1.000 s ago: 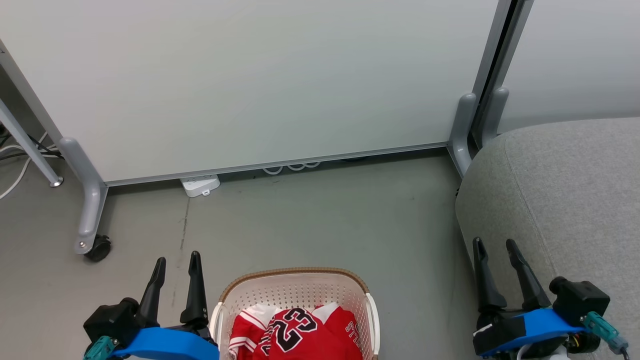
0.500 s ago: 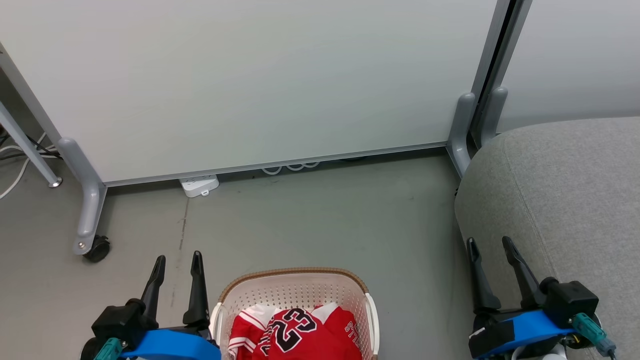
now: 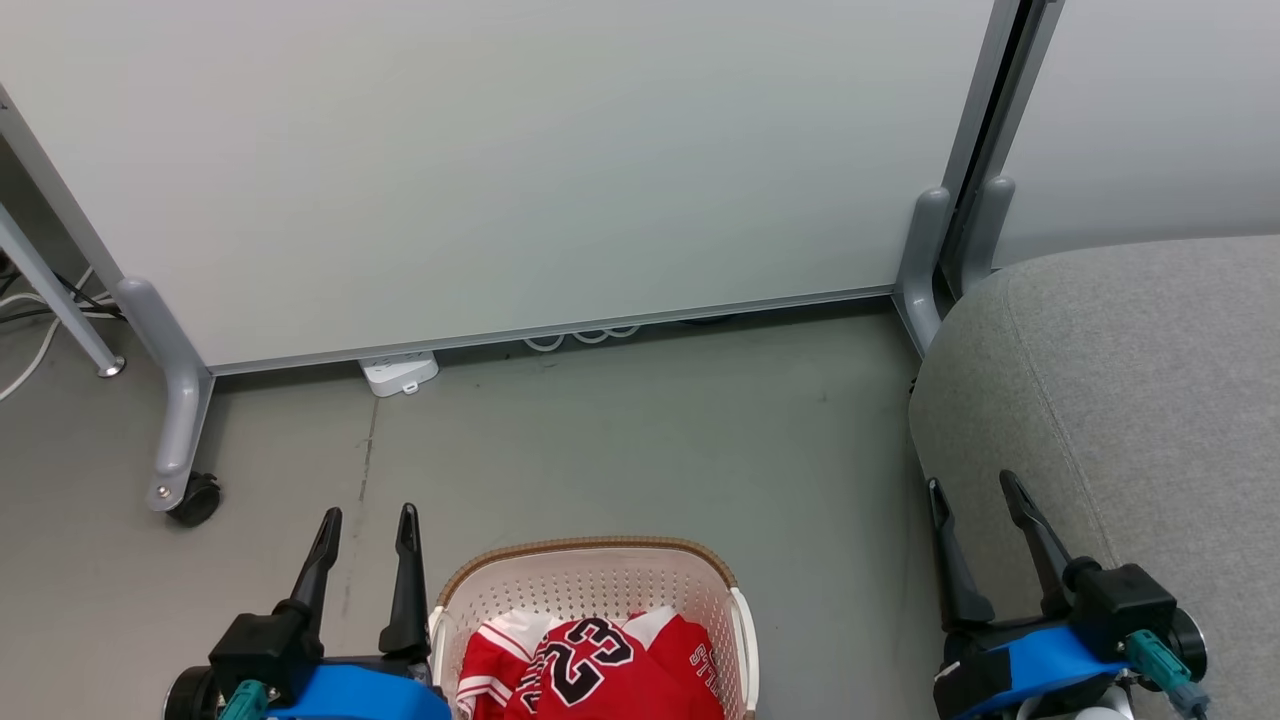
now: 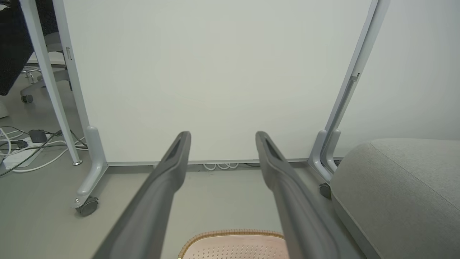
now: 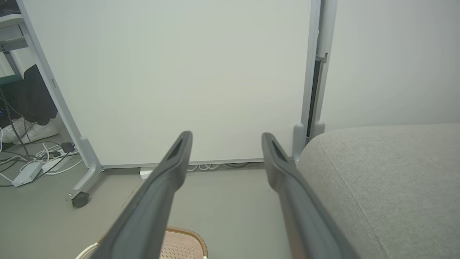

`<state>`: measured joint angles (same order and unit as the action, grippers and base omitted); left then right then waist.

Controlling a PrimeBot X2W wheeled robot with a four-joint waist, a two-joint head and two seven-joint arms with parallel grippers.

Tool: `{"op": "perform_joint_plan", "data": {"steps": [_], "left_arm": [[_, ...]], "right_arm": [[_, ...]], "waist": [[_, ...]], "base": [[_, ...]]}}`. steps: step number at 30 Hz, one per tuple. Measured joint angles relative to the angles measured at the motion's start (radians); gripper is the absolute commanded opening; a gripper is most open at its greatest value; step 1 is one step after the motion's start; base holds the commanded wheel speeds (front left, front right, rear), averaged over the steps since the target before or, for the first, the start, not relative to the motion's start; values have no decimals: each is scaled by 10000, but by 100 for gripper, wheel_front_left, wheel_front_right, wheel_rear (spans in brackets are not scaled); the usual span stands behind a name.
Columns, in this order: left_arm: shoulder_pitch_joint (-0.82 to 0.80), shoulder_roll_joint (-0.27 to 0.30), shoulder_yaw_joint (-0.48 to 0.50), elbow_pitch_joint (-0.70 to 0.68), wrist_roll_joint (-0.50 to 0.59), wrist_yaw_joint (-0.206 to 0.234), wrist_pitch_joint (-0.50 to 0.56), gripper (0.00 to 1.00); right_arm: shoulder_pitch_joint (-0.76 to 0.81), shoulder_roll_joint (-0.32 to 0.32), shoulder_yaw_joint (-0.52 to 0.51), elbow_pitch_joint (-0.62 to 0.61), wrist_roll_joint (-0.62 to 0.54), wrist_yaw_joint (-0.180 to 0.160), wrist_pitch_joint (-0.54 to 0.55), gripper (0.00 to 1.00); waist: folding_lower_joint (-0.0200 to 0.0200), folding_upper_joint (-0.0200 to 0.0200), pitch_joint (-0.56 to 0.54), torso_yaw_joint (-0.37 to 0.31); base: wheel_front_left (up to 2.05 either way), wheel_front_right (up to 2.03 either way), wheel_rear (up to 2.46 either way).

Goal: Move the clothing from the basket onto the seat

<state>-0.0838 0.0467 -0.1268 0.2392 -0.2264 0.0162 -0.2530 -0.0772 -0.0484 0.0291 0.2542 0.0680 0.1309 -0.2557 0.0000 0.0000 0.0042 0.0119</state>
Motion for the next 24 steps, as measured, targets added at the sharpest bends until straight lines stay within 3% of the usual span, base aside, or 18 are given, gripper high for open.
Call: {"op": "perform_joint_plan", "data": {"steps": [24], "left_arm": [[-7,10,31,-21,341,17,-94,100]], "right_arm": [[-185,-2,111,-59,-324,0,-86,100]], "waist": [[0,0,304,-138]], "base": [[0,0,0]]}}
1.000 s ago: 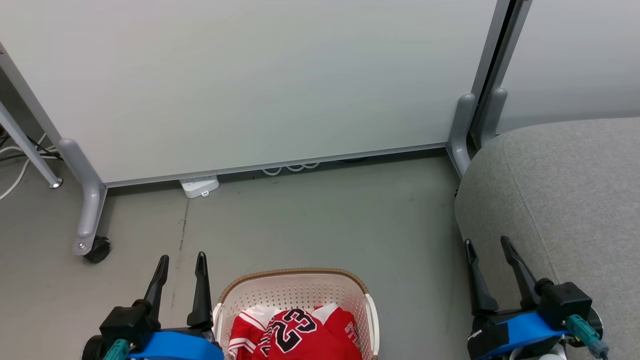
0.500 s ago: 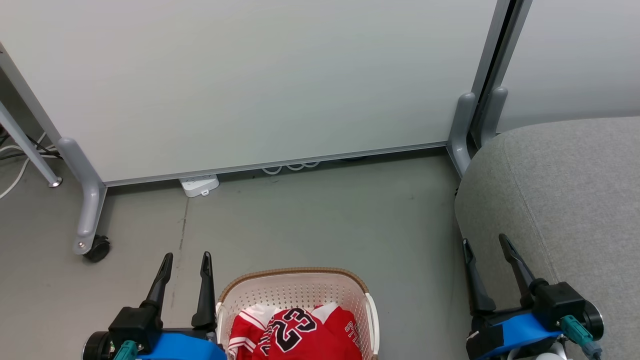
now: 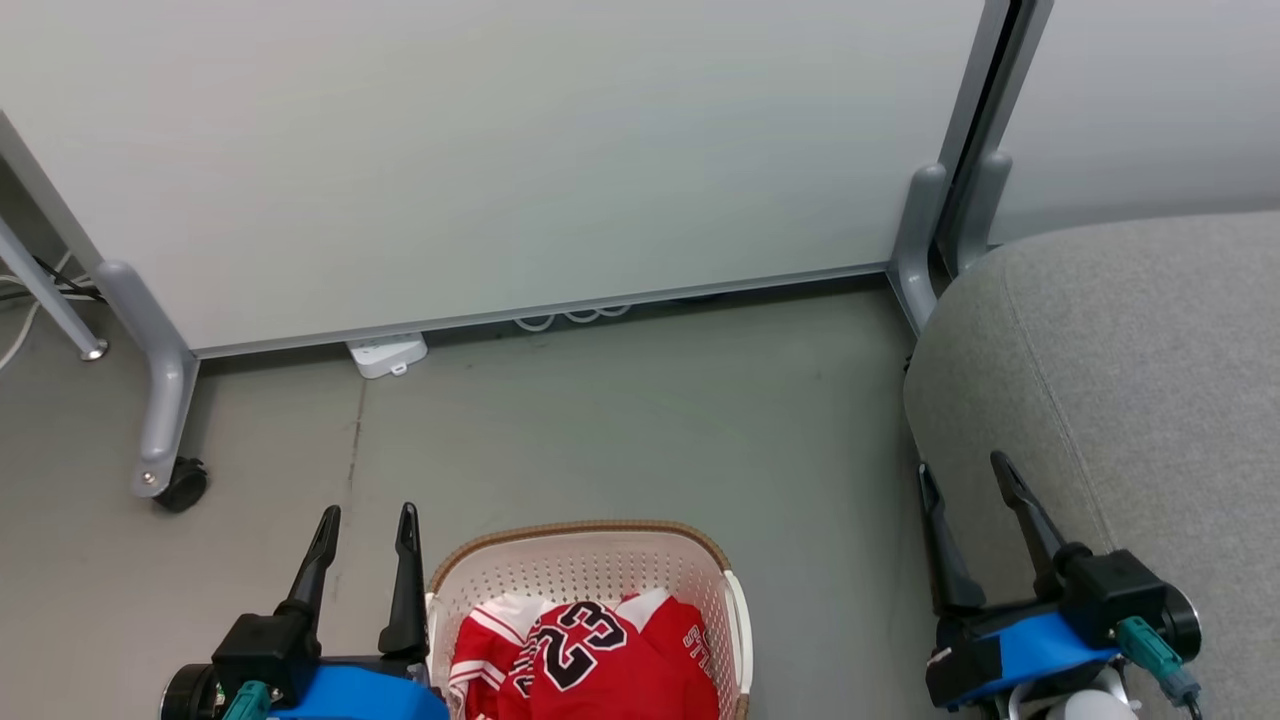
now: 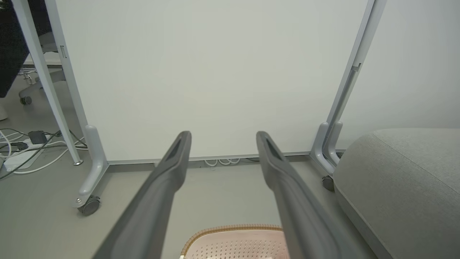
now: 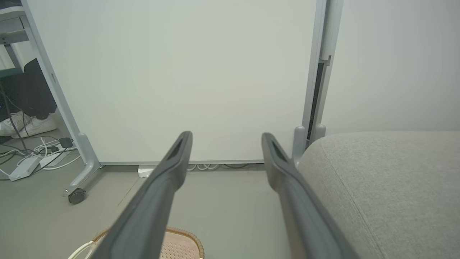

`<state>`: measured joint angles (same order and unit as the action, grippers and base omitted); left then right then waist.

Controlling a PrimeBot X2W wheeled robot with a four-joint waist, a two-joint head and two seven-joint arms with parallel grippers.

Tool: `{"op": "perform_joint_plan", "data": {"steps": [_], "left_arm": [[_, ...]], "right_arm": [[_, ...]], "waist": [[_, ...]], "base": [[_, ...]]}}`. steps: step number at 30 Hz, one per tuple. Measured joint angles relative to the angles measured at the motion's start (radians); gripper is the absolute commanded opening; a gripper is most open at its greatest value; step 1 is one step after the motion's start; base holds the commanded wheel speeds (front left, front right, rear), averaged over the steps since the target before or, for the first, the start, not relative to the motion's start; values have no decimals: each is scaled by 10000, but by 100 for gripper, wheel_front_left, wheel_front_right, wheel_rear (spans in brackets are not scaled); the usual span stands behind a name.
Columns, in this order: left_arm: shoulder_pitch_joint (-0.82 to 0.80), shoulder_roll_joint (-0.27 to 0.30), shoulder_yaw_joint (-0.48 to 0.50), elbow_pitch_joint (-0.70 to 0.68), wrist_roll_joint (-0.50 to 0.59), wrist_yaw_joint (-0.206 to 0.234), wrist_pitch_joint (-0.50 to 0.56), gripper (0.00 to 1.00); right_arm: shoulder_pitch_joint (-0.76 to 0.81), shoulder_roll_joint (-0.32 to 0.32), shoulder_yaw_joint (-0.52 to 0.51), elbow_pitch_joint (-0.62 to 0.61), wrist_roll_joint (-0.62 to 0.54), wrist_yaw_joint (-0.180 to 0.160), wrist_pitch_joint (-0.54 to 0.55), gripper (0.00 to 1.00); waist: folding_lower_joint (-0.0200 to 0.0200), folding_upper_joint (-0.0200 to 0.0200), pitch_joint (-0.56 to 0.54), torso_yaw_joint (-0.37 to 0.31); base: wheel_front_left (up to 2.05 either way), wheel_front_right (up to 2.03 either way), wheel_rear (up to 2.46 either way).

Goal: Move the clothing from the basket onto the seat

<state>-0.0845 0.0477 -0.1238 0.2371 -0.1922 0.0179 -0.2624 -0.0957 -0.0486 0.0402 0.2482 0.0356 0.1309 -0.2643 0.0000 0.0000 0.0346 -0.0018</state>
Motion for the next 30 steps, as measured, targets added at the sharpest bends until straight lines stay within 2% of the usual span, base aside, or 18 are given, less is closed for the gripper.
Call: {"op": "perform_joint_plan", "data": {"steps": [8,15,20,30], "left_arm": [[-243,19,-10,915,61,-247,-2,100],[-1336,94,-94,2696,-84,-564,205,100],[-2397,184,-42,4153,-303,-704,803,100],[-4440,395,215,6481,-546,-230,2274,100]], "right_arm": [[-695,-4,529,-247,136,0,0,100],[-1486,-6,869,-633,176,0,0,100],[-1870,-8,1041,-872,291,0,0,100],[-2411,-13,1409,-1287,917,2,0,100]], "waist": [[1,0,750,-442],[2,0,1891,-908],[2,0,2882,-1260],[3,0,4769,-2005]], "base": [[0,0,0],[0,0,0],[0,0,0],[0,0,0]]}}
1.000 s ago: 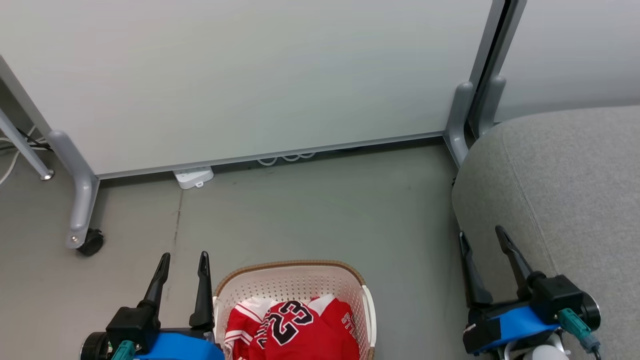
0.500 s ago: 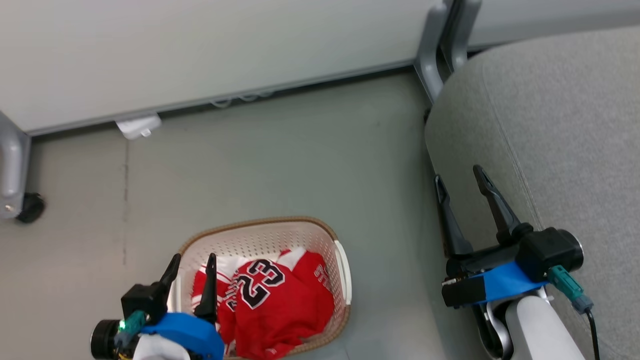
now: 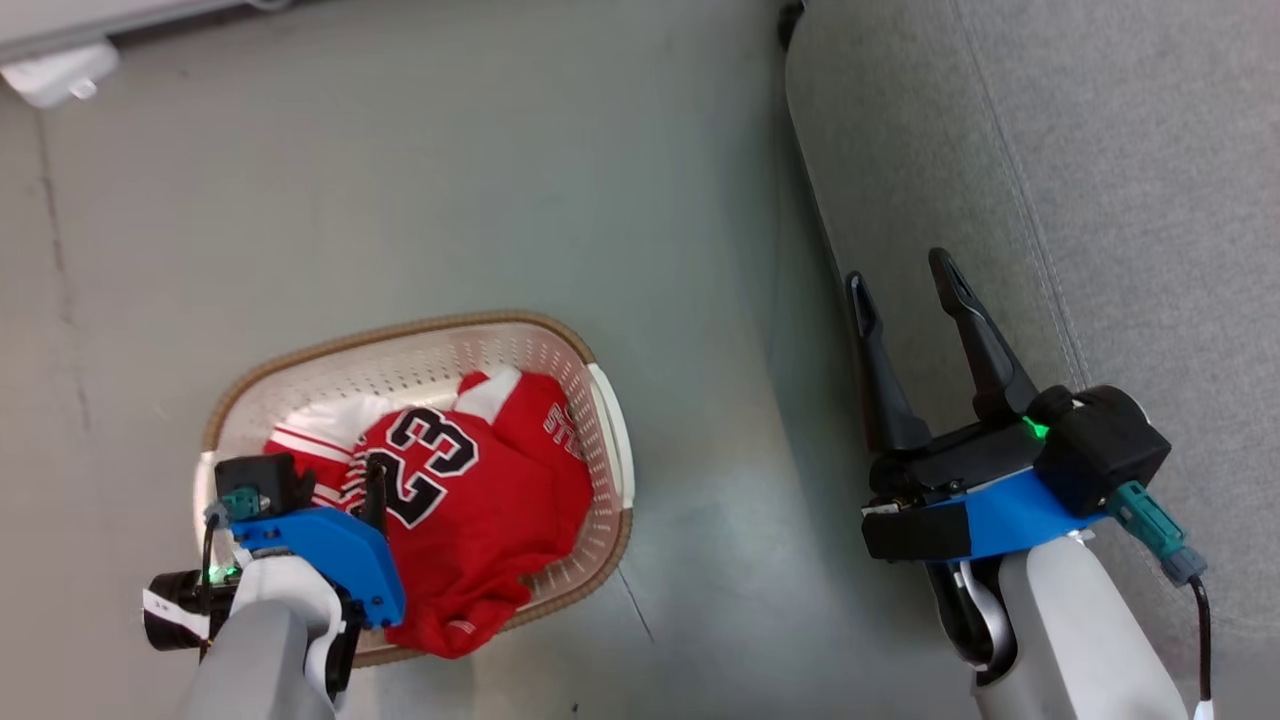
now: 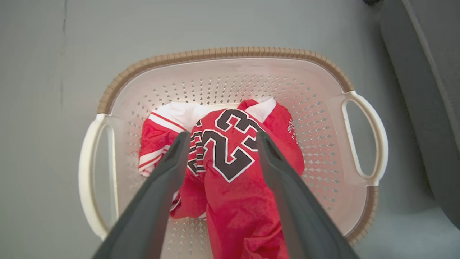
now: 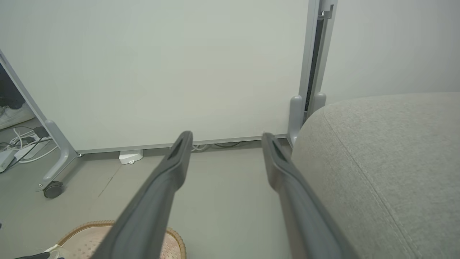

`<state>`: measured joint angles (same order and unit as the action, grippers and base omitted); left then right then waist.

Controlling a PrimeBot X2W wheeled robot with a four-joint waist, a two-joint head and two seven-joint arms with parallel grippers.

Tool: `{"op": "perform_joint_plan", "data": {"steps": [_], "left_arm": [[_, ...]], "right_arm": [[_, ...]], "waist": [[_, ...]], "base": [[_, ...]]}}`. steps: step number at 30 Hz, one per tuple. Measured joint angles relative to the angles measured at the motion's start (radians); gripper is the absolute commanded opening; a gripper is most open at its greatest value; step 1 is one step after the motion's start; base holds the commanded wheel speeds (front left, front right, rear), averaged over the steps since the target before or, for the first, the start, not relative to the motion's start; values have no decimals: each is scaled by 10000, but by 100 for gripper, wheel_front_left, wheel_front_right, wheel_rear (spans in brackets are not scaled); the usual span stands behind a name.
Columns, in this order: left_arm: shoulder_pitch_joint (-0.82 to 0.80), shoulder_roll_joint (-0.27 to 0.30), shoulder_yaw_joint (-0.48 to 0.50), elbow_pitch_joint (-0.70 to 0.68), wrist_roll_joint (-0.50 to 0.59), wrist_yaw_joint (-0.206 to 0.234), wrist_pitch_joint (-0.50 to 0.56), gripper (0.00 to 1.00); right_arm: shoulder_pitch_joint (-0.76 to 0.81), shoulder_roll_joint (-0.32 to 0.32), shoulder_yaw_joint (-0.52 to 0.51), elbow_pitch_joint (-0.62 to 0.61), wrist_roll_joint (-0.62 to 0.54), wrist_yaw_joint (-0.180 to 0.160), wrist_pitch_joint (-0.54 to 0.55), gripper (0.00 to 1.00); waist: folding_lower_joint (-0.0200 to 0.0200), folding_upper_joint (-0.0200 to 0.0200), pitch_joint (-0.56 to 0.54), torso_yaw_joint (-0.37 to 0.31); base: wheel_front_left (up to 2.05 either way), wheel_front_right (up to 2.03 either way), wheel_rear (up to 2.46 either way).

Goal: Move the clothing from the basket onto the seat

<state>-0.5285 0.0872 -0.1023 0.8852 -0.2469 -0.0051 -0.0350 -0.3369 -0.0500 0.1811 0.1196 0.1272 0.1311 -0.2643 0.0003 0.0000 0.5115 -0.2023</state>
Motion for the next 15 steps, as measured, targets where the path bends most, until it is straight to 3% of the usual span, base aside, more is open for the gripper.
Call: {"op": "perform_joint_plan", "data": {"steps": [5,15], "left_arm": [[-639,180,119,771,-100,297,341,100],[-1630,646,280,1699,-268,385,420,100]], "right_arm": [[-174,0,188,-117,171,-2,0,100],[-353,0,349,-474,477,-2,0,100]], "waist": [[0,0,850,-331],[0,0,2310,-888]], "base": [[0,0,0],[0,0,0]]}}
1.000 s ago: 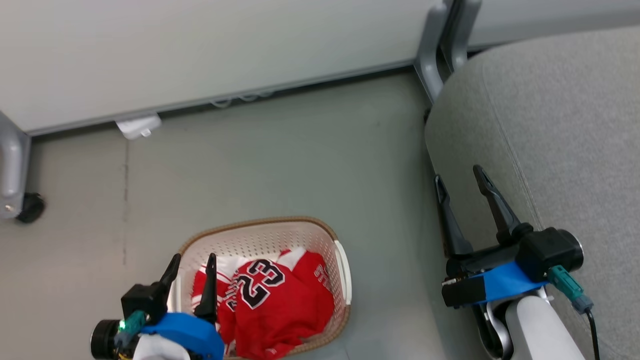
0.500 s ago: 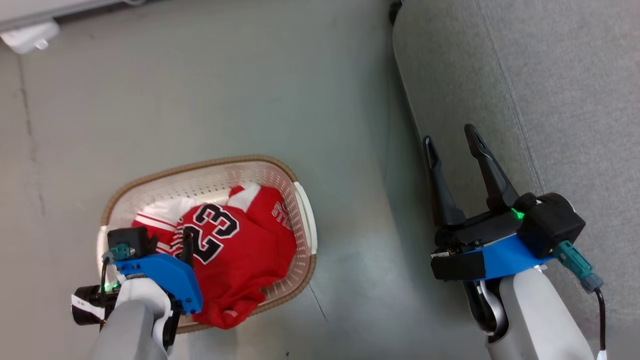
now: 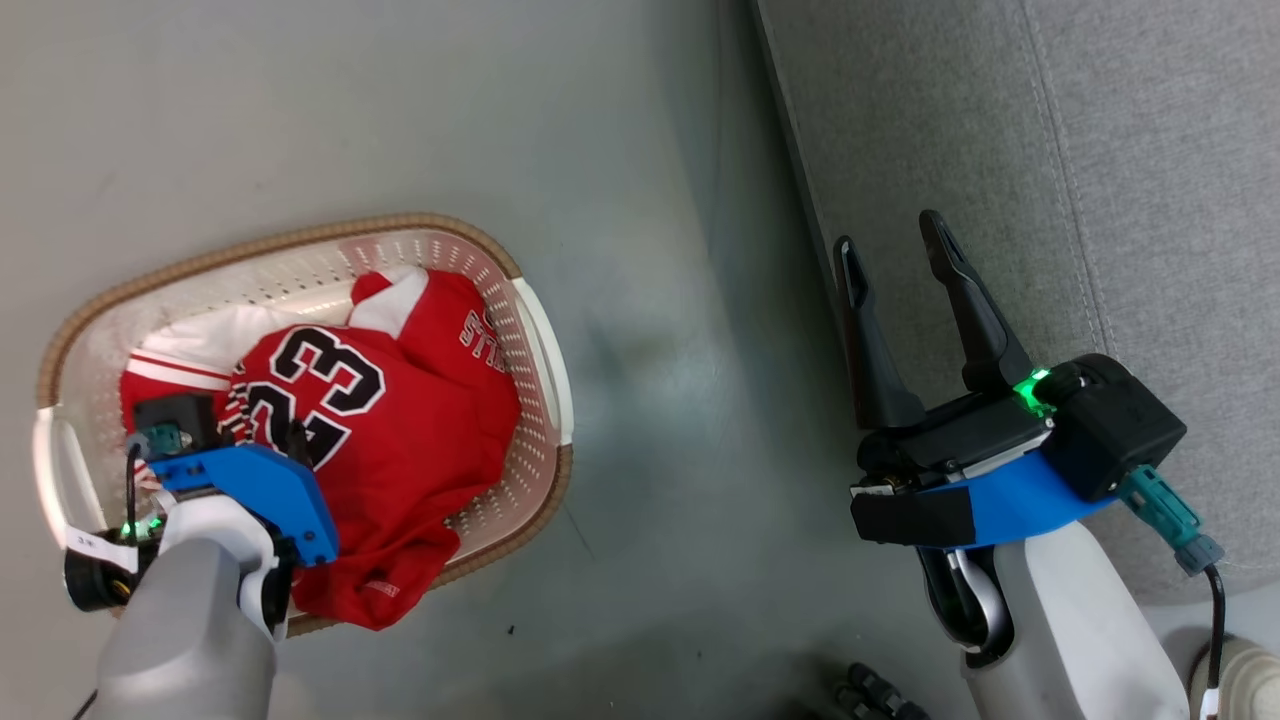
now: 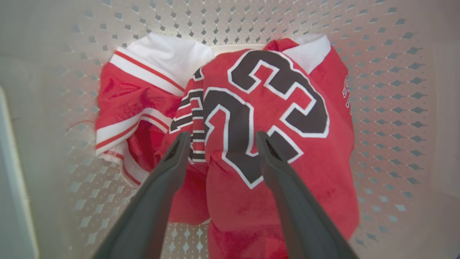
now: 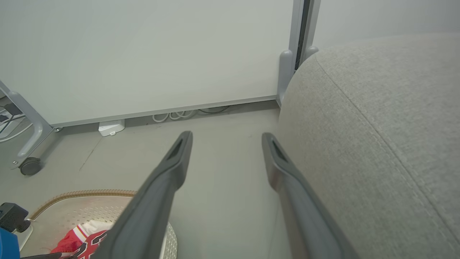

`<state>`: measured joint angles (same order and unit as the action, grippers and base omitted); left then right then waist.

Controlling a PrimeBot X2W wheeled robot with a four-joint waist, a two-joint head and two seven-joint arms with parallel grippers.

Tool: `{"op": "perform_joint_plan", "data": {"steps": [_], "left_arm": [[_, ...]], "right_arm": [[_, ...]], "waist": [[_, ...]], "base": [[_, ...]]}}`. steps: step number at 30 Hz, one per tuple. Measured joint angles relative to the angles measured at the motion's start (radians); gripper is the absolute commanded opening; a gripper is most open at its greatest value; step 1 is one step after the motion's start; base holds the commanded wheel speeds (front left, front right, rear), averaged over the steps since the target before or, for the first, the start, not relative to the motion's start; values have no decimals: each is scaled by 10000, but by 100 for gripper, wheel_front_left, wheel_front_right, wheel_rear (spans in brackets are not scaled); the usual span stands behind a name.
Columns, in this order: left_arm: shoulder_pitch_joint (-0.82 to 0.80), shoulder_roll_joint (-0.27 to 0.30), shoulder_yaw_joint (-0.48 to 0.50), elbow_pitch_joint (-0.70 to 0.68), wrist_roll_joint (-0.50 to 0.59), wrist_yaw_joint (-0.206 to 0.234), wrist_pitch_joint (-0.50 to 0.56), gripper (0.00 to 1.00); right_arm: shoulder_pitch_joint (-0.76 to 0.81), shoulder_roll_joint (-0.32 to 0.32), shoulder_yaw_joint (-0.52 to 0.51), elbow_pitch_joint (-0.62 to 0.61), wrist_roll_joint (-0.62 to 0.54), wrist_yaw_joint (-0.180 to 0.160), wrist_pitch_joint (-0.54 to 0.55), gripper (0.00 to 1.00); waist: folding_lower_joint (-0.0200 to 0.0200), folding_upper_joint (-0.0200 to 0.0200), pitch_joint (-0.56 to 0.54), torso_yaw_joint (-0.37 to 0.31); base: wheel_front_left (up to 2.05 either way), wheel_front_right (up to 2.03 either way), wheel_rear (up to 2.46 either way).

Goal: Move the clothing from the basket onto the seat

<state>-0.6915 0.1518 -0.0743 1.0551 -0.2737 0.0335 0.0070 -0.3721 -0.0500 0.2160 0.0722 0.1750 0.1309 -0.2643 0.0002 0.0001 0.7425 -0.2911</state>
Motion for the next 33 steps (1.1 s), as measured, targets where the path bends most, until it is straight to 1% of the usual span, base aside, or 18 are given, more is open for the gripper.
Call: {"op": "perform_joint_plan", "data": {"steps": [4,8,15,18,23,24,25,26,33], "left_arm": [[-432,186,21,242,-17,157,-10,100],[-739,244,86,451,-173,169,-27,100],[-1040,100,268,911,-589,-58,142,100],[-1103,-23,313,1147,-721,-69,330,100],[-1231,-50,251,1455,-767,-13,579,100],[-1261,-59,245,1503,-788,-15,639,90],[-1281,-71,232,1536,-794,-35,663,33],[-1293,-71,205,1561,-794,-73,669,0],[-1414,-52,92,1697,-861,-182,704,0]], "right_arm": [[-100,2,104,-115,96,2,0,100],[-142,0,171,-203,127,2,0,100],[-230,2,213,-280,217,2,0,100],[-261,2,219,-286,224,2,0,100],[-299,2,226,-334,284,2,0,100],[-305,2,222,-339,284,2,0,100],[-315,2,215,-341,288,2,0,100],[-318,2,205,-343,301,2,0,100],[-325,2,184,-336,343,2,0,100]], "waist": [[0,0,467,-146],[-1,-1,818,-257],[-1,0,1170,-336],[-1,0,1238,-340],[-2,-1,1326,-379],[-2,0,1344,-394],[-2,0,1360,-408],[-2,0,1373,-420],[-2,0,1365,-469]], "base": [[0,0,0],[0,0,0],[0,0,0],[0,0,0],[0,0,0],[0,0,0],[0,0,0],[0,0,0],[0,0,0]]}}
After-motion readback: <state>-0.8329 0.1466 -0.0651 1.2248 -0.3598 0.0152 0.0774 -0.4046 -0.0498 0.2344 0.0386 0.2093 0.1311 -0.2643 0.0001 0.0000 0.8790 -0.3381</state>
